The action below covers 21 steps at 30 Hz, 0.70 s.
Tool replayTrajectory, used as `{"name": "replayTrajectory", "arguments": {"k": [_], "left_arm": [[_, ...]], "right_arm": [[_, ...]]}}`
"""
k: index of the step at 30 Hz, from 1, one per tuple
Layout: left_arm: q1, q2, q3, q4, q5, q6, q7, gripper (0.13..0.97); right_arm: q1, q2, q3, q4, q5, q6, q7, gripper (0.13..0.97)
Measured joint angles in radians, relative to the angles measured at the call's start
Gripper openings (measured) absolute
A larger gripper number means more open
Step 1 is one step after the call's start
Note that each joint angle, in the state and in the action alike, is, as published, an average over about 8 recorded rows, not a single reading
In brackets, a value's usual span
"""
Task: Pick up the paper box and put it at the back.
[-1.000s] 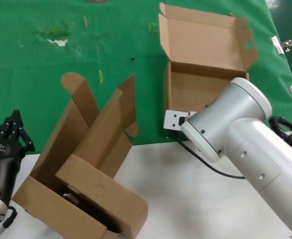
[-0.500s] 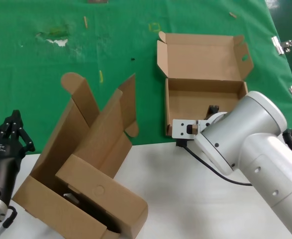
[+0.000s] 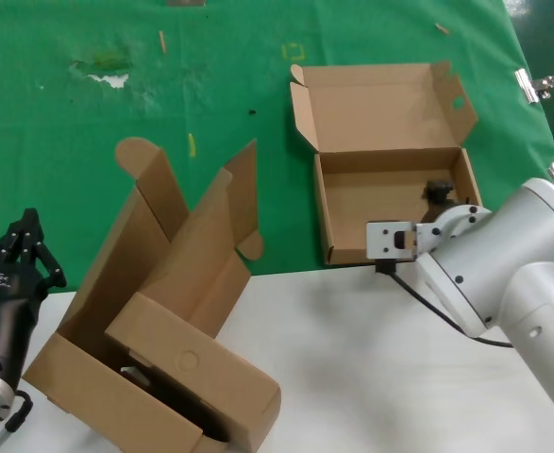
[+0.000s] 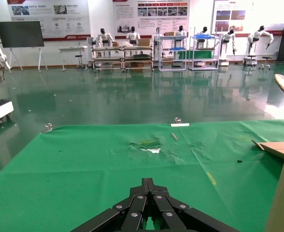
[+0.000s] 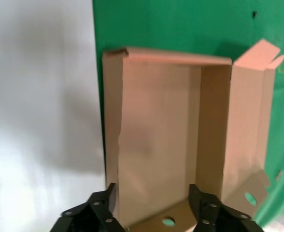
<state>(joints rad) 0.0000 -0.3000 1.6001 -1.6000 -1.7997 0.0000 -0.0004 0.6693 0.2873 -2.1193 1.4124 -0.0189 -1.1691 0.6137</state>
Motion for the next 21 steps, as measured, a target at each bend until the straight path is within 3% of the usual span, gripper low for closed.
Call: {"name": "replayTrajectory", "arguments": {"k": [6, 9, 21], "left_arm": [[0.000, 0.000, 0.000, 0.000, 0.000, 0.000, 0.000, 0.140], [0.000, 0.000, 0.000, 0.000, 0.000, 0.000, 0.000, 0.140], [0.000, 0.000, 0.000, 0.000, 0.000, 0.000, 0.000, 0.140]], "right_arm": [[-0.034, 0.005, 0.058, 0.011, -0.021, 0.027, -0.009, 0.622], [-0.050, 0.008, 0.091, 0.039, 0.013, -0.003, -0.013, 0.622], [-0.003, 0.072, 0.275, 0.308, 0.365, -0.288, 0.057, 0.831]]}}
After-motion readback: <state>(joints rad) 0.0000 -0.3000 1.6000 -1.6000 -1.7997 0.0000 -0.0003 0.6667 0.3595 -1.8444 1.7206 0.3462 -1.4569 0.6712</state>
